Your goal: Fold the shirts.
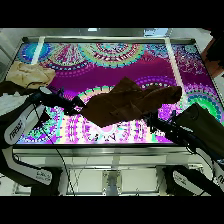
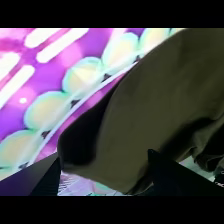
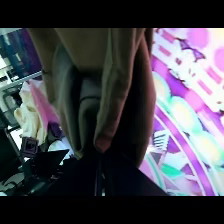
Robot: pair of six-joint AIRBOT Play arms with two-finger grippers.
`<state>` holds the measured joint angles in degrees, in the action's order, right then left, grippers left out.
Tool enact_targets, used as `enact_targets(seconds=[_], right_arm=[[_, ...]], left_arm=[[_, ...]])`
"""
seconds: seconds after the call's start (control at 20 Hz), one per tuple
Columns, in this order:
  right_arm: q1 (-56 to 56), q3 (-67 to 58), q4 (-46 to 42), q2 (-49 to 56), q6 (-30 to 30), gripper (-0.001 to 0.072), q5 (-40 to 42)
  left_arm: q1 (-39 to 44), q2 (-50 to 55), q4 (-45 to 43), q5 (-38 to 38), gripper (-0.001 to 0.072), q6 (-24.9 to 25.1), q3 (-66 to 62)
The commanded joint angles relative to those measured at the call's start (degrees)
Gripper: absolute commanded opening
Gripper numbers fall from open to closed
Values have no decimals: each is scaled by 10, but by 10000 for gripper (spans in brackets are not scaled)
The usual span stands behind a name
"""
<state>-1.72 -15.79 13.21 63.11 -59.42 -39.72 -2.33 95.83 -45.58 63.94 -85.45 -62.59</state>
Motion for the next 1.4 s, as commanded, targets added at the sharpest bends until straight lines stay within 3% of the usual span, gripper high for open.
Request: enact_targets(seconds=[0.0,0.05,0.1,0.25,0.45,0.65,0.85,1.0,1.15,1.35], right_arm=[[0,0,36,0,28,25,-29],[0,0,41,0,34,24,-31],[0,0,49,0,52,24,-35],[-15,-18,66,-5,145,22,-64],[-99,-101,58,-57,153,21,-158],[-186,-235,-14,-140,54,20,-245],[-249,-421,-111,-205,-32,20,-270],[-304,-589,-138,-224,-58,20,-299],[-378,-738,-197,-224,-87,20,-303],[-452,-834,-235,-217,-96,19,-302]], left_arm=[[12,18,24,-10,361,25,2],[13,18,33,-9,70,42,0],[12,18,51,-2,10,68,-4],[9,11,111,26,10,118,-47],[-6,-56,174,25,9,154,-163],[-42,-167,219,4,9,172,-284],[-90,-300,219,-27,10,174,-355],[-125,-401,192,-93,9,174,-373],[-144,-492,99,-175,9,158,-375],[-144,-543,-37,-108,8,106,-375]])
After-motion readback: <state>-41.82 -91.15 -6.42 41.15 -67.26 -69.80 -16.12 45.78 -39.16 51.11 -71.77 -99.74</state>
